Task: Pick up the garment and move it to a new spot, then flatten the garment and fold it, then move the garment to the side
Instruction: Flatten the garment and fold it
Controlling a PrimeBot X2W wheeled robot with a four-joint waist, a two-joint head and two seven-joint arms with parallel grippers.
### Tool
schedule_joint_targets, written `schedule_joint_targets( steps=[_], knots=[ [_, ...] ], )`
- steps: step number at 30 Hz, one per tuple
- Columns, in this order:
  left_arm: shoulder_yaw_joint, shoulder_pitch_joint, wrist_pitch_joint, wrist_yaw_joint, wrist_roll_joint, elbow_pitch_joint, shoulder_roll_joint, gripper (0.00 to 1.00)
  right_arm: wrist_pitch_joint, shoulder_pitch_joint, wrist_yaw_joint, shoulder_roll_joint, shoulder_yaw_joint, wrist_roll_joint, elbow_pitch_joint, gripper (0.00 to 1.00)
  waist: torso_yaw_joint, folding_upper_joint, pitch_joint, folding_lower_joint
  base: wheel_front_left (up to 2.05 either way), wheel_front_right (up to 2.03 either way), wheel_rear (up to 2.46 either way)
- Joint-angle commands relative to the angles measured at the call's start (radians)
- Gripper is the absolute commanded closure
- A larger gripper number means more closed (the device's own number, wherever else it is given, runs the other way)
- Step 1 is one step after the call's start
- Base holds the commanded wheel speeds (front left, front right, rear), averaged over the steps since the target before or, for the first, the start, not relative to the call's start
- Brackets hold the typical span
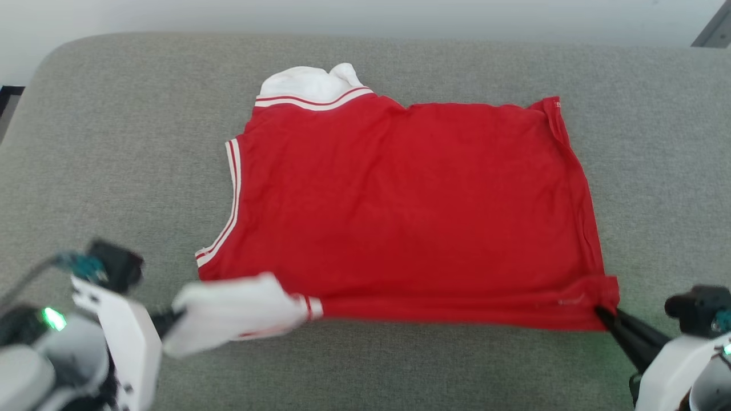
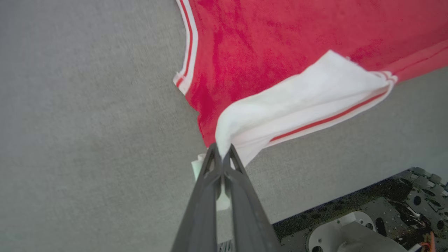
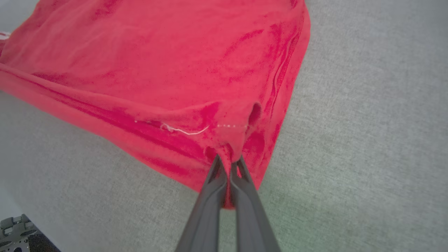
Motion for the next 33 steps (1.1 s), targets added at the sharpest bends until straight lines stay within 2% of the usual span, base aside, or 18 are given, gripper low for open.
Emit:
schedule_joint_targets(
  steps=[1, 5, 9, 14, 17, 18, 19, 20, 26, 29, 30, 31, 33],
  knots=[
    [0.014, -0.030, -0.001, -0.005, 0.017, -0.004, 0.012, 1.00, 0.011, -0.012, -0.003, 0.005, -0.010, -0.008, -0.015, 1.00, -0.004, -0.0001, 0.005, 0.0000, 0.00, 0.00, 0.00],
    [0.038, -0.134, 0.022, -0.035, 0.110, -0.003, 0.029, 1.00, 0.057, -0.060, -0.003, 0.030, -0.052, -0.028, -0.055, 1.00, -0.012, -0.0001, 0.020, 0.0000, 0.00, 0.00, 0.00],
    [0.052, -0.246, 0.054, -0.095, 0.182, 0.062, -0.010, 1.00, 0.106, -0.144, -0.003, 0.052, -0.067, -0.053, -0.071, 1.00, -0.018, -0.0001, 0.049, 0.0000, 0.00, 0.00, 0.00],
    [0.039, -0.368, 0.067, -0.199, 0.245, 0.239, -0.117, 1.00, 0.145, -0.274, -0.003, 0.067, -0.054, -0.067, -0.008, 1.00, -0.023, -0.0001, 0.093, 0.0000, 0.00, 0.00, 0.00],
    [0.027, -0.420, 0.060, -0.260, 0.246, 0.370, -0.196, 1.00, 0.153, -0.351, -0.003, 0.072, -0.034, -0.077, 0.054, 1.00, -0.027, -0.0001, 0.117, 0.0000, 0.00, 0.00, 0.00],
    [0.013, -0.444, 0.063, -0.300, 0.253, 0.456, -0.239, 1.00, 0.155, -0.401, -0.003, 0.080, -0.015, -0.075, 0.104, 1.00, -0.031, -0.0001, 0.133, 0.0000, 0.00, 0.00, 0.00],
    [0.013, -0.444, 0.063, -0.300, 0.253, 0.456, -0.239, 1.00, 0.155, -0.401, -0.003, 0.080, -0.015, -0.075, 0.104, 1.00, -0.031, -0.0001, 0.133, 0.0000, 0.00, 0.00, 0.00],
    [0.004, -0.464, 0.060, -0.331, 0.246, 0.537, -0.284, 1.00, 0.153, -0.448, -0.003, 0.087, 0.008, -0.072, 0.151, 1.00, -0.035, -0.0001, 0.146, 0.0000, 0.00, 0.00, 0.00],
    [-0.025, -0.490, 0.065, -0.383, 0.214, 0.744, -0.390, 1.00, 0.161, -0.546, -0.003, 0.101, 0.086, -0.057, 0.287, 1.00, -0.039, -0.0001, 0.168, 0.0000, 0.00, 0.00, 0.00],
    [-0.029, -0.495, 0.076, -0.391, 0.192, 0.803, -0.413, 1.00, 0.164, -0.567, -0.003, 0.109, 0.103, -0.042, 0.324, 1.00, -0.040, -0.0001, 0.171, 0.0000, 0.00, 0.00, 0.00],
    [-0.031, -0.495, 0.088, -0.395, 0.180, 0.831, -0.426, 0.98, 0.173, -0.575, -0.003, 0.110, 0.117, -0.037, 0.340, 1.00, -0.040, -0.0001, 0.172, 0.0000, 0.00, 0.00, 0.00],
    [-0.033, -0.496, 0.096, -0.394, 0.168, 0.855, -0.436, 0.89, 0.179, -0.582, -0.003, 0.110, 0.126, -0.033, 0.355, 0.97, -0.040, -0.0001, 0.172, 0.0000, 0.00, 0.00, 0.00],
    [-0.032, -0.503, 0.109, -0.398, 0.154, 0.896, -0.448, 0.69, 0.184, -0.598, -0.003, 0.109, 0.144, -0.027, 0.375, 0.71, -0.041, -0.0001, 0.171, 0.0000, 0.00, 0.00, 0.00]
  ],
)
